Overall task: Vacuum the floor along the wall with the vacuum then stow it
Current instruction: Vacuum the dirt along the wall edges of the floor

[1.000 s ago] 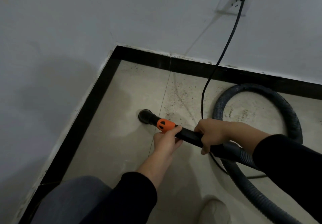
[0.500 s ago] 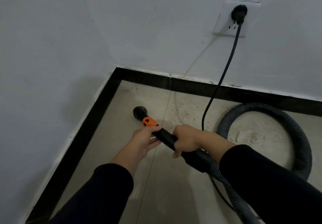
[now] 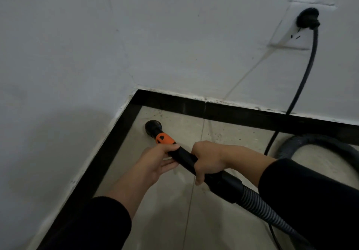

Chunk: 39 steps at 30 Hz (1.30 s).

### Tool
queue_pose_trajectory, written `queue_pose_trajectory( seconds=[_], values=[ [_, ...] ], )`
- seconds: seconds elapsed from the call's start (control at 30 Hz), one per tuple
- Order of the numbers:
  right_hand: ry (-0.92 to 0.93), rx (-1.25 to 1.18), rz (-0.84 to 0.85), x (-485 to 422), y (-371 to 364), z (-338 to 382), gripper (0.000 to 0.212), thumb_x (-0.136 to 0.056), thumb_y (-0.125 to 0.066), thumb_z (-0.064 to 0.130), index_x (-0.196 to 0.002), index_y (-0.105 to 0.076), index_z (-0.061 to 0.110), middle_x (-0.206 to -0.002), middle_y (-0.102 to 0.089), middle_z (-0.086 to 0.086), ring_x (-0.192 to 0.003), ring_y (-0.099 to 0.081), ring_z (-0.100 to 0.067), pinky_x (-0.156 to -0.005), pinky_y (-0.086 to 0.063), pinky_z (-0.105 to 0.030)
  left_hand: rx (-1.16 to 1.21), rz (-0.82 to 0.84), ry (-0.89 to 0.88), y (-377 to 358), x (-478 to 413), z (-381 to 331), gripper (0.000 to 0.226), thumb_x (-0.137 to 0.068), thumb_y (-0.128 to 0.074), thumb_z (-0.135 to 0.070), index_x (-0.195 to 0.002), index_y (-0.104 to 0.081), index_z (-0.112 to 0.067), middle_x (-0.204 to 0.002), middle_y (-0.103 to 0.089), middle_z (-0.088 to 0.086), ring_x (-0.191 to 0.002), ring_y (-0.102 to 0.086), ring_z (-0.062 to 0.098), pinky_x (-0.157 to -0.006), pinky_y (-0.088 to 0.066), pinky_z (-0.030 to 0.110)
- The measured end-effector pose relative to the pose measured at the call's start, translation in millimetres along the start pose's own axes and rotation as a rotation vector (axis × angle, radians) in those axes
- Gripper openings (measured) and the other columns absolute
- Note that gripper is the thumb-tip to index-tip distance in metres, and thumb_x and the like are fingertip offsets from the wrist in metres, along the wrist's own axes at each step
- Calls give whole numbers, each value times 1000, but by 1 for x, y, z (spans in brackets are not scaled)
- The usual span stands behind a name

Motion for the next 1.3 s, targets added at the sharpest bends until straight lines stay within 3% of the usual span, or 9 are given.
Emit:
queue_pose_trajectory(
  seconds=[0.17,0.43,0.83,1.3],
  values=[
    [48,-79,-99,-15,1,7,45,-73,-80,23,-110,-58,11,-100,-63,-7,-90,-63,-23,-82,-56,-36,14,-41,-45,10,-9,-12,20,-85,-68,-6,-102,-60,-3,-106,-64,17,-87,-68,28,-57,-59,26],
    [127,-179,-167,-31,-1,16,47,-78,-77,17,-119,-54,12,-111,-59,-8,-97,-59,-23,-80,-51,-32,54,-36,-95,25,-17,-19,13,-88,-64,-6,-99,-59,-6,-110,-62,18,-91,-66,30,-74,-57,32],
    [114,-269,-188,-42,0,3,47,-80,-73,11,-121,-52,13,-108,-58,-6,-96,-57,-22,-79,-46,-31,86,-32,-127,19,-36,-16,15,-86,-67,-8,-99,-62,-4,-104,-65,15,-84,-70,26,-59,-59,26],
    [93,-374,-213,-59,9,-5,47,-80,-72,6,-122,-53,13,-104,-57,-4,-94,-55,-20,-78,-44,-30,64,-51,-157,12,-60,-25,19,-85,-69,-9,-101,-61,-6,-101,-66,12,-81,-71,24,-61,-57,27]
  ],
)
Point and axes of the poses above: each hand's wrist, its own x-axis away from the middle knuckle, its own y-axis out of the back of the hand, z = x × y, the point moved 2 cm from there along -x, towards the middle knuckle
